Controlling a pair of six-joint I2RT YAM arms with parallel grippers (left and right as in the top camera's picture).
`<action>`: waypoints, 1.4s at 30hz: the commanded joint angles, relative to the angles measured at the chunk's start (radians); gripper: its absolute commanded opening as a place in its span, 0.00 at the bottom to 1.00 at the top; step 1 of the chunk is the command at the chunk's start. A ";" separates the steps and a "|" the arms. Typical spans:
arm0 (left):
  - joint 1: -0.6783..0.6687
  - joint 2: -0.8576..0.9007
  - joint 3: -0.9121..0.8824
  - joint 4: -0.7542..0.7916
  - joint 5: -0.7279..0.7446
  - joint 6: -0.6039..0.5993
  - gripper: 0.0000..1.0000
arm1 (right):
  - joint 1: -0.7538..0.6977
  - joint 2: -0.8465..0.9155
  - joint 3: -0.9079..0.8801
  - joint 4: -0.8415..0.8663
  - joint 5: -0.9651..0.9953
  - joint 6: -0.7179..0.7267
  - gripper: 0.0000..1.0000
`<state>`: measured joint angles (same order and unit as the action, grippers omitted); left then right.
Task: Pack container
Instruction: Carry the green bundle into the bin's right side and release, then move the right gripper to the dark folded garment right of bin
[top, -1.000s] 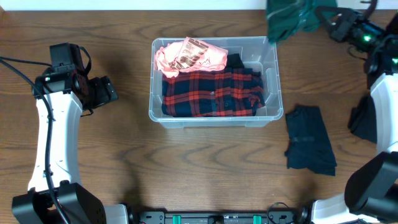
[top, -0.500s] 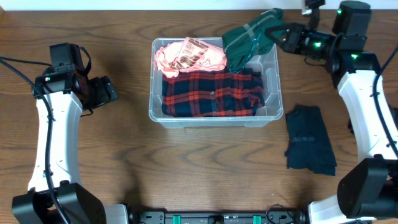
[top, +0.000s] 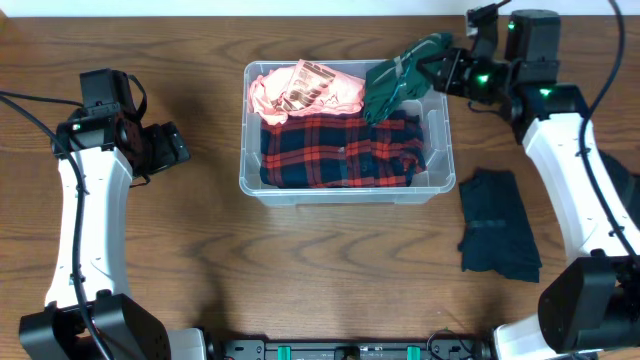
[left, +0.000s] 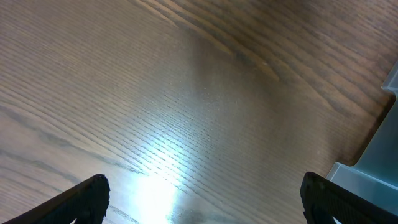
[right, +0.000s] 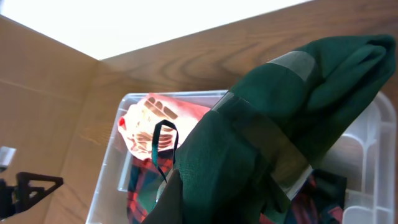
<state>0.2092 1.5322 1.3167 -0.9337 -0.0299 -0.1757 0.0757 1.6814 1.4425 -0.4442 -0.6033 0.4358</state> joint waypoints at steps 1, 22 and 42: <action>0.004 0.005 0.001 0.000 -0.005 0.006 0.98 | 0.037 -0.011 -0.006 0.020 0.048 0.032 0.01; 0.004 0.005 0.001 0.001 -0.005 0.006 0.98 | 0.072 -0.010 -0.007 -0.015 -0.001 0.011 0.43; 0.004 0.005 0.001 0.000 -0.005 0.006 0.98 | -0.031 -0.031 -0.006 -0.188 0.122 -0.272 0.16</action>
<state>0.2092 1.5322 1.3167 -0.9333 -0.0299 -0.1757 0.1093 1.6814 1.4345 -0.6117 -0.5167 0.1745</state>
